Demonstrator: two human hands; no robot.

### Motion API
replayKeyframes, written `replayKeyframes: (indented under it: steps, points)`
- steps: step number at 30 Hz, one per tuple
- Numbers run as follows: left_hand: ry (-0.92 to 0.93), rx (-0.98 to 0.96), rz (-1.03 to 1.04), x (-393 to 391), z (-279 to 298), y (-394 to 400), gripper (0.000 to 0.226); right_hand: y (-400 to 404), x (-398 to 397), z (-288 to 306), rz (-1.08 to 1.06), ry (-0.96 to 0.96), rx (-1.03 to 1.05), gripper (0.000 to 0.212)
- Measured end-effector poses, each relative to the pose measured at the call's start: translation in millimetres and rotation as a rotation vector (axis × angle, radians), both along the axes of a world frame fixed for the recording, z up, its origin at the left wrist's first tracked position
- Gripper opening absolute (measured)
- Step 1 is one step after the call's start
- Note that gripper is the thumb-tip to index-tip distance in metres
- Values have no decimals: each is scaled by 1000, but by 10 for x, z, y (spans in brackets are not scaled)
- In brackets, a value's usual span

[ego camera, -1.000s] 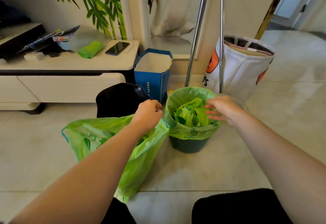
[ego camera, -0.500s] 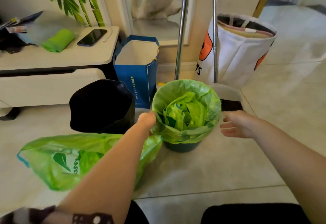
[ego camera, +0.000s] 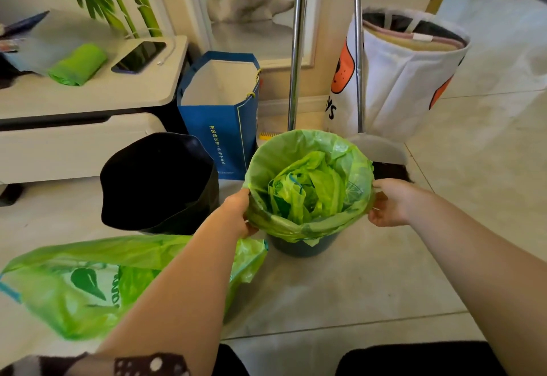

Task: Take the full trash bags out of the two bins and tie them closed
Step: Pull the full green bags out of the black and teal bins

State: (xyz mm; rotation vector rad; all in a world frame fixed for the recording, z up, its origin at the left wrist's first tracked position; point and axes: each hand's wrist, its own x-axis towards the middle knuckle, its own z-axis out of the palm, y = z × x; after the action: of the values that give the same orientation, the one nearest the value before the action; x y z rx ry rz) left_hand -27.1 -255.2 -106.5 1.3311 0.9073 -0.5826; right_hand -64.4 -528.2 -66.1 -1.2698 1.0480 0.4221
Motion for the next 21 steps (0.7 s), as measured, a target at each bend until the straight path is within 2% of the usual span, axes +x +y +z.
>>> replayKeyframes:
  steps: [3, 6, 8, 11, 13, 17, 21]
  points:
    - [-93, 32, 147, 14, 112, 11, 32, 54, 52, 19, -42, -50, -96, 6]
    - [-241, 143, 189, 20, 249, -36, 15, 119, 112, 68, -90, -181, -252, 19]
    - [-380, 216, 130, 15, 361, -96, 4, 151, 128, 121, -89, -286, -280, 13]
    - [-616, 254, -44, -9, 494, -157, 9, 186, 130, 200, -35, -450, -261, 17]
    - [-712, 221, -129, -41, 593, -183, 15, 214, 125, 258, 18, -522, -252, 22]
    - [-737, 207, -228, -71, 658, -149, 17, 255, 123, 356, 144, -525, -222, 31]
    - [-716, 274, -339, -77, 698, 11, 26, 204, 45, 442, 91, -415, -263, 14]
